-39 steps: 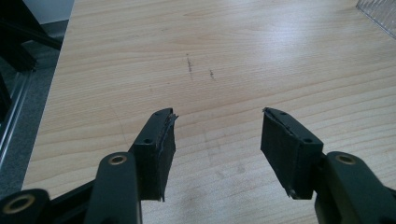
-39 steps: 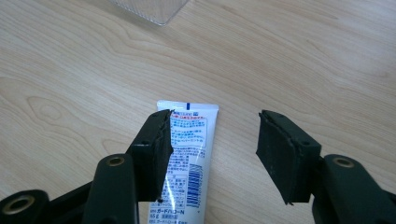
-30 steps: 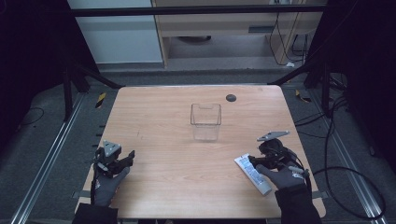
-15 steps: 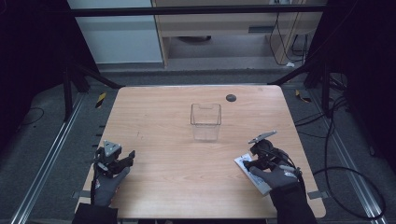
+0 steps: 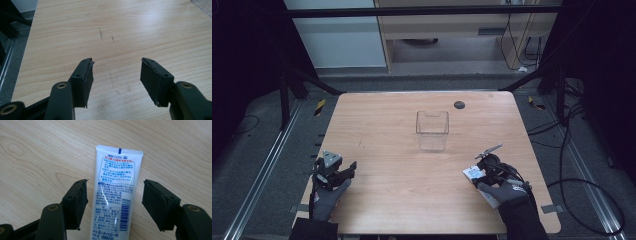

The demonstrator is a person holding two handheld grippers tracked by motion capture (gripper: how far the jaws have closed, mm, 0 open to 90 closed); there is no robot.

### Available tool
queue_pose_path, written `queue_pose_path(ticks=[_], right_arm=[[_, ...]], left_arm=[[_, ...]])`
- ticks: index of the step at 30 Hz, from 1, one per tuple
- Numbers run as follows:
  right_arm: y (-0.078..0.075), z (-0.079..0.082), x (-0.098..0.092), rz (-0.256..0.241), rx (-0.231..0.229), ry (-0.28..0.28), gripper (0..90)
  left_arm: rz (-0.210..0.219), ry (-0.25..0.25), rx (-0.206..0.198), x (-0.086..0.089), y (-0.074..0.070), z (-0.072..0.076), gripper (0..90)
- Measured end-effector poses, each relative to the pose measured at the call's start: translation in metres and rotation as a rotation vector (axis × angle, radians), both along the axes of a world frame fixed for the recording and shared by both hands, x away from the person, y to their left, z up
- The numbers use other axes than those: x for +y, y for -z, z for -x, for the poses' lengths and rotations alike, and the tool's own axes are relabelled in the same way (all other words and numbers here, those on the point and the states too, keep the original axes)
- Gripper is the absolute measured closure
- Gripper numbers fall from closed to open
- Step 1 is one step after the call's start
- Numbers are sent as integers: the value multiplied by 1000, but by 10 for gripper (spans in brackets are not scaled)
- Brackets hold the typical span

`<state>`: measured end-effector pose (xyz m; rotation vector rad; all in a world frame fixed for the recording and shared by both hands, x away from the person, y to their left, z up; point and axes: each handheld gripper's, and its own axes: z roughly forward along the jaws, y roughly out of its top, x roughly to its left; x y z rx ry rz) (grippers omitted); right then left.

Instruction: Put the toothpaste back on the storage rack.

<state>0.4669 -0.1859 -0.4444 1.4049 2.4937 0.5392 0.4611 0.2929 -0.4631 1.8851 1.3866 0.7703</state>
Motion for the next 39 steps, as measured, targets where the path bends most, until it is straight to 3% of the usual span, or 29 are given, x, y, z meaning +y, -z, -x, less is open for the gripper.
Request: queue_pose_path(ticks=[14, 24, 39], right_arm=[[15, -6, -1, -4, 65, -6, 373], [23, -10, -3, -2, 84, 11, 385], [30, -13, 0, 20, 79, 9, 370]], left_arm=[[-5, 3, 7, -1, 1, -1, 424], [-8, 5, 12, -1, 2, -1, 423], [-11, 9, 15, -2, 2, -1, 422]])
